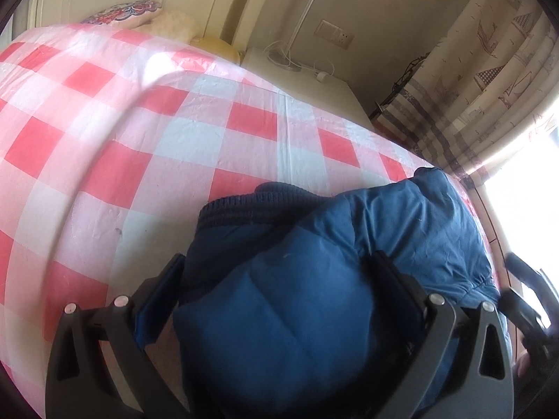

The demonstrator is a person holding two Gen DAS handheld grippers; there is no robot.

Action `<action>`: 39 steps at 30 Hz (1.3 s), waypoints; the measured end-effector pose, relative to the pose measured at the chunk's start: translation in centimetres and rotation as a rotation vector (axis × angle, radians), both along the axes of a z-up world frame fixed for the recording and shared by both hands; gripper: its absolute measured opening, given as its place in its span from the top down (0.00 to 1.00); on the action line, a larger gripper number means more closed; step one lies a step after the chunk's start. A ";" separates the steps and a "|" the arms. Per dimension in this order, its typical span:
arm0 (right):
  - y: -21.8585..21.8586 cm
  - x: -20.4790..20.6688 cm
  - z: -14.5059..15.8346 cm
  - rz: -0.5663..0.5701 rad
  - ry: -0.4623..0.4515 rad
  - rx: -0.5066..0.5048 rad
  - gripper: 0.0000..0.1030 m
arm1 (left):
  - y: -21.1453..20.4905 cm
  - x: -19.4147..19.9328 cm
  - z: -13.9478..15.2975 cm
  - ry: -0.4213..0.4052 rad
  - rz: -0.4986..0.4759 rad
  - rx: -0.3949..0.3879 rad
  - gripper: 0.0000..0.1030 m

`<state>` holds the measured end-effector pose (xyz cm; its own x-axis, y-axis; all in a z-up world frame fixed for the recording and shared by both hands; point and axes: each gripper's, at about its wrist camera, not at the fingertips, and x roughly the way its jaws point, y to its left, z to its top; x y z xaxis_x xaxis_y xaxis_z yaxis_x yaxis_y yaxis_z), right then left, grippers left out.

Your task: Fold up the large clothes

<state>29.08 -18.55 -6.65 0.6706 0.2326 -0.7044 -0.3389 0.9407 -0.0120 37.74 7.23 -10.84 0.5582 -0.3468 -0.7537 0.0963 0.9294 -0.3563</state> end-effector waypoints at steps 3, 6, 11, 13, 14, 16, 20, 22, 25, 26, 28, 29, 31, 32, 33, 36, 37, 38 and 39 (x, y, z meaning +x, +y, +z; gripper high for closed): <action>1.7 -6.9 1.8 0.129 -0.130 -0.022 0.28 | 0.2 0.1 -0.2 0.007 -0.003 -0.017 0.01; 3.9 -10.9 -1.7 0.192 -0.136 -0.119 0.27 | 0.2 0.1 -0.2 0.004 -0.006 -0.018 0.01; 3.9 -12.0 -2.2 0.147 -0.169 -0.125 0.27 | 0.0 -0.1 0.1 -0.009 0.000 0.013 0.01; 4.9 -14.0 -0.9 0.163 -0.218 -0.161 0.27 | 0.0 -0.2 0.1 -0.010 0.003 0.019 0.01; 5.3 -15.3 -0.7 0.199 -0.266 -0.172 0.26 | 0.0 -0.2 0.1 -0.010 0.004 0.016 0.01; 6.7 -17.5 -1.8 0.250 -0.311 -0.214 0.24 | -0.1 -0.3 0.2 -0.012 0.004 0.015 0.01; 7.2 -17.9 -5.2 0.242 -0.359 -0.252 0.23 | -0.3 -0.9 1.0 -0.047 0.031 0.067 0.01; 7.0 -17.7 -5.0 0.244 -0.330 -0.237 0.23 | -0.2 -1.5 1.6 -0.048 0.045 0.096 0.01; 7.2 -19.0 -4.0 0.242 -0.340 -0.270 0.24 | 0.9 -4.9 4.7 -0.124 0.129 0.152 0.02; 7.2 -19.8 -3.8 0.250 -0.364 -0.269 0.24 | 1.4 -6.9 6.1 -0.179 0.144 0.147 0.02; 7.0 -20.5 -4.1 0.268 -0.341 -0.261 0.22 | 2.4 -10.7 8.0 -0.267 0.137 0.122 0.02; 6.8 -20.5 -4.4 0.290 -0.302 -0.243 0.19 | 2.7 -12.6 8.6 -0.302 0.129 0.131 0.02; 6.1 -21.1 -4.2 0.328 -0.275 -0.218 0.20 | 3.2 -15.6 8.8 -0.328 0.098 0.167 0.02; 5.1 -21.4 -3.5 0.356 -0.259 -0.161 0.20 | 4.0 -16.8 8.4 -0.316 0.086 0.172 0.02; 3.5 -21.3 -2.5 0.371 -0.222 -0.055 0.19 | 5.0 -17.6 7.8 -0.288 0.085 0.160 0.02; -3.0 -19.3 -0.7 0.278 -0.120 0.294 0.12 | 8.3 -18.4 4.8 -0.149 0.066 -0.023 0.02; -5.2 -18.3 -0.6 0.220 -0.092 0.390 0.07 | 9.2 -18.5 3.8 -0.104 0.056 -0.109 0.02; -7.9 -17.0 -0.9 0.138 -0.049 0.505 0.06 | 10.0 -18.3 2.9 -0.060 0.027 -0.224 0.02; -10.4 -15.7 -1.6 0.048 0.006 0.608 0.06 | 10.3 -18.0 2.0 -0.018 -0.009 -0.332 0.02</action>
<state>13.37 -28.93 -8.20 0.6460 0.6239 -0.4398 -0.3793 0.7623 0.5244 19.79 17.54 -8.86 0.5661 -0.5769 -0.5888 0.1128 0.7618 -0.6380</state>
